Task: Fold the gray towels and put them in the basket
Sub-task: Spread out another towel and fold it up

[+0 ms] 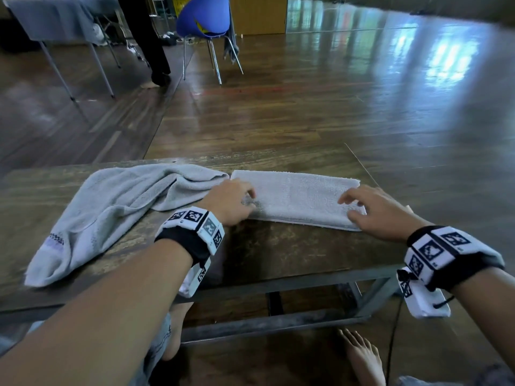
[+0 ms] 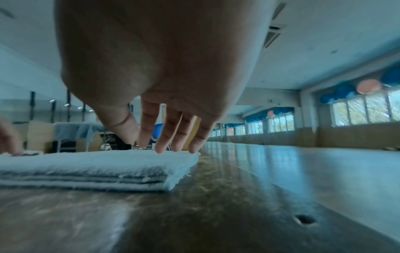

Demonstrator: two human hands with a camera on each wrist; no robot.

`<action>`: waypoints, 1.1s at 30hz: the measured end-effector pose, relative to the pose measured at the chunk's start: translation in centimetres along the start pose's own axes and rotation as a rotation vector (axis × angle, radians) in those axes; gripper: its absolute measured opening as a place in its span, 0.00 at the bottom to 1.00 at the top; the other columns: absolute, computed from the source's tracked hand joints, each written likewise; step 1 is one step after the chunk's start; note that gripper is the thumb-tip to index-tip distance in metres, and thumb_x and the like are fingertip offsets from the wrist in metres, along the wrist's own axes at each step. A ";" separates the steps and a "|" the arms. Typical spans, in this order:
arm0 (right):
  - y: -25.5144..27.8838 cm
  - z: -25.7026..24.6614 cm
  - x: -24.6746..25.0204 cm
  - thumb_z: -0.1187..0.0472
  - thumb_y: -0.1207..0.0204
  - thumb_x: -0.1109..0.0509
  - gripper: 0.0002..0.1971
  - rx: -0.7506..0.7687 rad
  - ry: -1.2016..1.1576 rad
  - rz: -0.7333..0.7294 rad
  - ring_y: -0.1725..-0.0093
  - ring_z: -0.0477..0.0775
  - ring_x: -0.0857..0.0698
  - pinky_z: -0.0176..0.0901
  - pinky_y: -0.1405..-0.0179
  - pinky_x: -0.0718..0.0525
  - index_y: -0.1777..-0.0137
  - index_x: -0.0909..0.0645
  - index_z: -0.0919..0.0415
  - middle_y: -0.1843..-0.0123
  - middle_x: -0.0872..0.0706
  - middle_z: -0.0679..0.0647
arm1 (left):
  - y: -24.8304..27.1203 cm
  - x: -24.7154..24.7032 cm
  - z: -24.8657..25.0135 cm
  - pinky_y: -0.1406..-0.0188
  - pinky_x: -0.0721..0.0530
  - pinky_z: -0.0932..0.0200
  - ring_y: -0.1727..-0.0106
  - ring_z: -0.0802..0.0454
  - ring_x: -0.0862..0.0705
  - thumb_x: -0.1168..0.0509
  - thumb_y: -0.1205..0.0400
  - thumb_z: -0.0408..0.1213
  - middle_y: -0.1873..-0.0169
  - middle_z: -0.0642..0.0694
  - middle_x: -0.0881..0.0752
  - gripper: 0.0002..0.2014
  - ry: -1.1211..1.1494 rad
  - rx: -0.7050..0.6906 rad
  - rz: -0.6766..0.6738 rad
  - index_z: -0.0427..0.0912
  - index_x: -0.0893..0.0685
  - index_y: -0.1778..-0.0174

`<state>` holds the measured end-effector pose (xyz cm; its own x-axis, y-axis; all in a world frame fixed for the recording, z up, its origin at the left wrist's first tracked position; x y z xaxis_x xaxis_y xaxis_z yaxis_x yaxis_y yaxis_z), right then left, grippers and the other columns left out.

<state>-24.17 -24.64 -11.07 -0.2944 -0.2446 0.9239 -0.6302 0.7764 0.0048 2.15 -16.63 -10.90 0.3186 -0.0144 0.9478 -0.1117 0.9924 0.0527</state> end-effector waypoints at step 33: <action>-0.2 -4.8 -9.5 0.15 0.34 0.60 0.49 -0.054 0.104 -0.300 0.14 0.47 0.72 0.56 0.16 0.69 0.13 0.64 0.33 0.12 0.70 0.39 | 0.3 -8.9 3.0 0.17 0.68 0.44 0.14 0.51 0.71 0.48 0.25 0.78 0.14 0.53 0.70 0.50 -0.104 0.004 -0.291 0.63 0.67 0.15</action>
<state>-17.74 -19.69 -18.01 -0.0241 -0.4088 0.9123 -0.6379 0.7089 0.3008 -3.52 -16.52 -18.33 0.2401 -0.3109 0.9196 -0.0330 0.9442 0.3278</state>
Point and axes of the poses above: each hand's wrist, its own y-axis away from the middle knuckle, its own x-axis out of the back of the hand, z = x × y, the point moved 9 cm from there along -y, towards the middle knuckle
